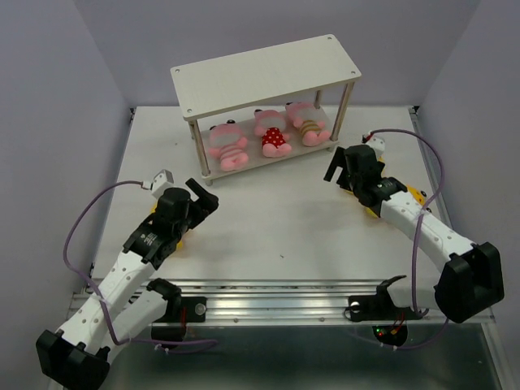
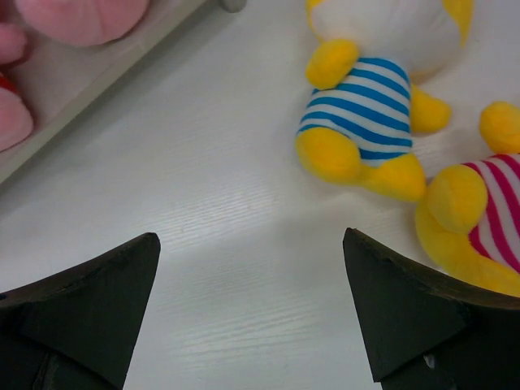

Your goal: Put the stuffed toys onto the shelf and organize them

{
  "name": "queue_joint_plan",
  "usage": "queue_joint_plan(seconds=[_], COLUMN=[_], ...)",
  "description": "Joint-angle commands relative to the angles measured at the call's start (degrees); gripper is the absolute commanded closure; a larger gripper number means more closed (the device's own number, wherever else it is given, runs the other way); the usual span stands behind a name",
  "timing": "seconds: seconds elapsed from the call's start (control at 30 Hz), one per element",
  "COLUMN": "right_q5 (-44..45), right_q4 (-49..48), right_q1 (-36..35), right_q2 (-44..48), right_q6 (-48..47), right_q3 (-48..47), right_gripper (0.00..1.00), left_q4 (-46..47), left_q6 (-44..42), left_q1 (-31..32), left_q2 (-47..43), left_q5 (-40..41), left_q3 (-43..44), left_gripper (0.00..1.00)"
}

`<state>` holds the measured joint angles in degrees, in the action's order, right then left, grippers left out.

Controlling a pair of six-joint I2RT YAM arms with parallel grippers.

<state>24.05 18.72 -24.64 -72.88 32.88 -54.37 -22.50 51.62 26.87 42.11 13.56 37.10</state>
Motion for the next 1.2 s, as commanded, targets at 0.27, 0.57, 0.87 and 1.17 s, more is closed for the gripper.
queue_joint_plan(seconds=[0.27,0.57,0.87,1.17], right_q5=[-0.24,-2.25,-3.75,1.35], right_q4=[3.87,0.36,-2.46,-2.46], right_q1=[8.29,10.76,11.28,11.28], right_q2=[-3.31,-10.79,-14.13,-15.18], right_q6=[-0.36,-2.82,-1.69,-1.15], right_q3=[-0.12,-3.29,-3.29,-4.34], right_gripper=[0.07,0.14,0.39,0.44], left_q4=[3.78,4.75,4.57,4.75], left_q6=[-1.52,-1.78,-2.04,-2.04], left_q1=[-0.42,-0.51,-0.51,-0.42], left_q2=[1.48,2.8,3.25,3.25], left_q5=[-1.08,-1.26,-0.82,-1.08], left_q3=[-0.89,-0.89,-0.63,-0.8], left_gripper=[0.01,0.01,0.01,0.01])
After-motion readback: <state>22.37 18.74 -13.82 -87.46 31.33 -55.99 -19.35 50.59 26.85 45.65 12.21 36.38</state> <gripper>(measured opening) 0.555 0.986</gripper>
